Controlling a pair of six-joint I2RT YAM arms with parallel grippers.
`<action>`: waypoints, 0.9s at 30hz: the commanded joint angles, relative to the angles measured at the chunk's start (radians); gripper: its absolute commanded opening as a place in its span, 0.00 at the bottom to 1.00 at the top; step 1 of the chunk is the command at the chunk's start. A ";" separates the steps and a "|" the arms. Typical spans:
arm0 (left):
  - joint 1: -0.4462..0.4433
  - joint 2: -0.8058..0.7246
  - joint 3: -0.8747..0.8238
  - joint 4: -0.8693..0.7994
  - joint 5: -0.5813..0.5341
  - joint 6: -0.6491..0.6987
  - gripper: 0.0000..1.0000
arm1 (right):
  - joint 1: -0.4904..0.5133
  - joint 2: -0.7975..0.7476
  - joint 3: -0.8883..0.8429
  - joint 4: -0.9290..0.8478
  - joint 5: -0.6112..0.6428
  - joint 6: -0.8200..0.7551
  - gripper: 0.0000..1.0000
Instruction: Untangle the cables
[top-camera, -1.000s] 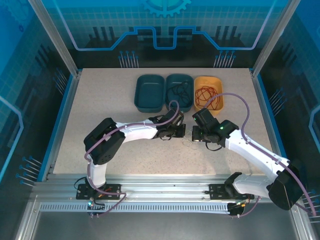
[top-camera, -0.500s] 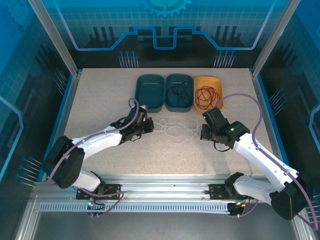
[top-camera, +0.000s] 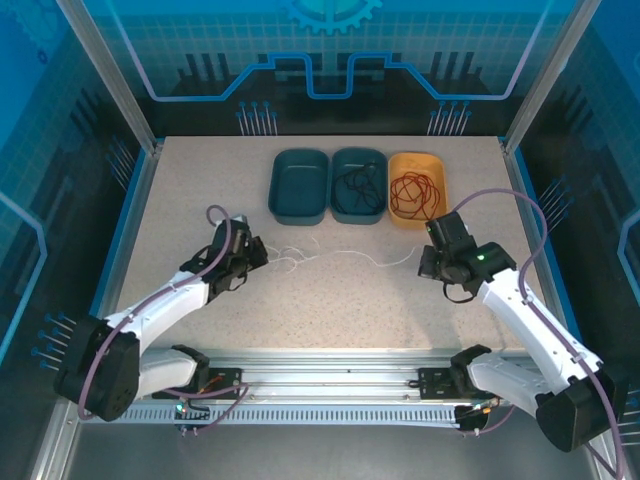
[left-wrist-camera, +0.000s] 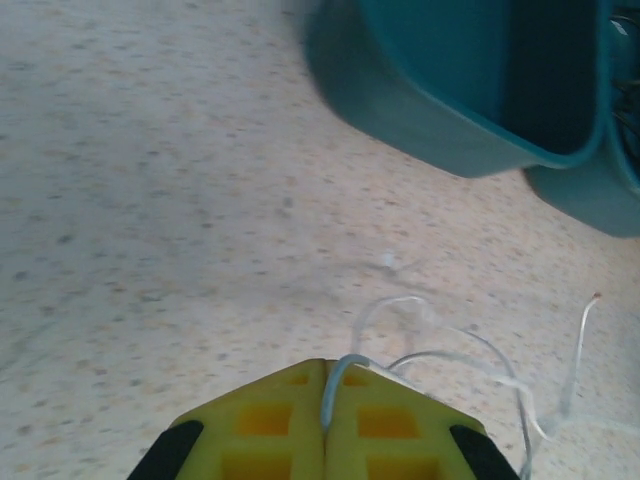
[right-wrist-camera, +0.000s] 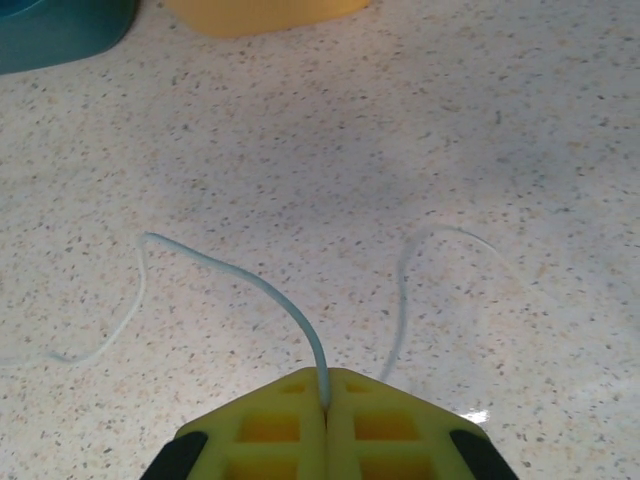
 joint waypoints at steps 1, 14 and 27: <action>0.042 -0.053 -0.032 -0.046 -0.010 0.023 0.00 | -0.038 -0.033 0.019 -0.039 0.010 -0.024 0.00; 0.205 -0.164 -0.052 -0.159 -0.011 0.082 0.00 | -0.100 -0.075 0.045 -0.078 0.028 -0.057 0.00; 0.403 -0.227 -0.088 -0.212 0.078 0.137 0.00 | -0.198 -0.119 0.091 -0.132 0.044 -0.097 0.00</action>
